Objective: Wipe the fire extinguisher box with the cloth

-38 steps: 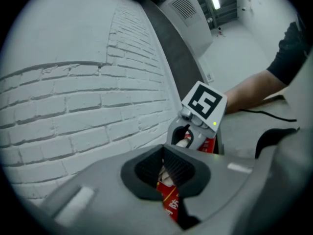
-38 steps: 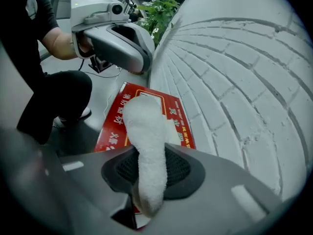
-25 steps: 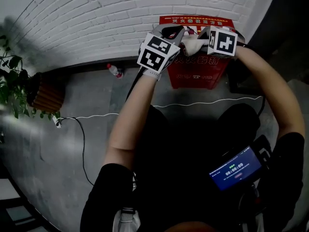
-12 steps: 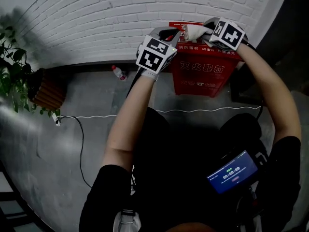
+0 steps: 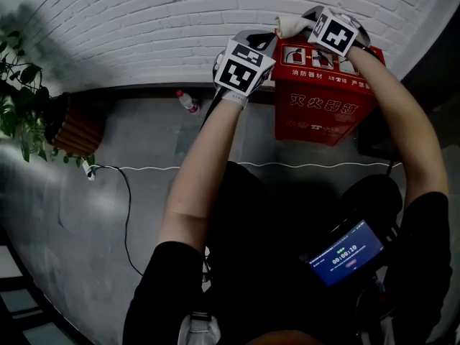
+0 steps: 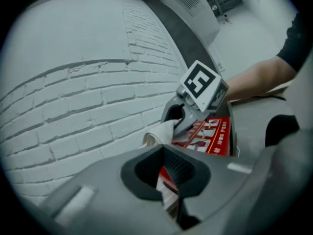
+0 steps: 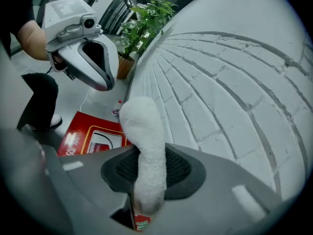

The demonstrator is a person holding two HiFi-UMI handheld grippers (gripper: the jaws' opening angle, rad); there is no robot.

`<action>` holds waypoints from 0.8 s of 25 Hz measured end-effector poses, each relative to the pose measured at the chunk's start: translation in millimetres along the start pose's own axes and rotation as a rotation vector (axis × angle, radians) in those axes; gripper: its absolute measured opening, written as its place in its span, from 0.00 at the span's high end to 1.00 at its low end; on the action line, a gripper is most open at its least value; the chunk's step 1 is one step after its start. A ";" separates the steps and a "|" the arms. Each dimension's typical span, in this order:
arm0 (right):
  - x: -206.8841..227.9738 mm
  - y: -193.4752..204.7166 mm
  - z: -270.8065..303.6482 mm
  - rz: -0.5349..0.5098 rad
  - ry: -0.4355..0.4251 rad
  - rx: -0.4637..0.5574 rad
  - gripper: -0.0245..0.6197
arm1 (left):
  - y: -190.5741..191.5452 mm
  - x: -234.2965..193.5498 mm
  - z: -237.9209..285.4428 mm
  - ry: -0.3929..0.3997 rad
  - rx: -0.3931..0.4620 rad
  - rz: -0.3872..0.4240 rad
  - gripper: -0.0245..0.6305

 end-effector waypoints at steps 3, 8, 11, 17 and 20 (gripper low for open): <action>10.2 0.4 23.0 -0.031 0.042 -0.033 0.80 | 13.7 -10.2 8.8 0.000 -0.015 -0.011 0.96; -0.5 10.2 53.0 -0.094 -0.012 -0.103 0.80 | 36.0 -10.1 15.0 0.022 -0.027 -0.046 0.96; -9.3 13.8 56.8 -0.092 -0.037 -0.105 0.80 | 45.3 -7.8 18.3 0.026 -0.024 -0.061 0.96; -31.4 7.2 44.2 -0.073 -0.104 -0.079 0.80 | 50.8 1.9 14.7 0.029 -0.025 -0.078 0.96; -52.8 2.0 31.7 -0.065 -0.163 -0.063 0.80 | 48.9 8.5 9.1 0.028 -0.031 -0.072 0.96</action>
Point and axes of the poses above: the fingertips, and each gripper's own axes: z forward along the fingers, x to its right, y out of its underside, the point moved 2 cm from there along -z, backward along the fingers
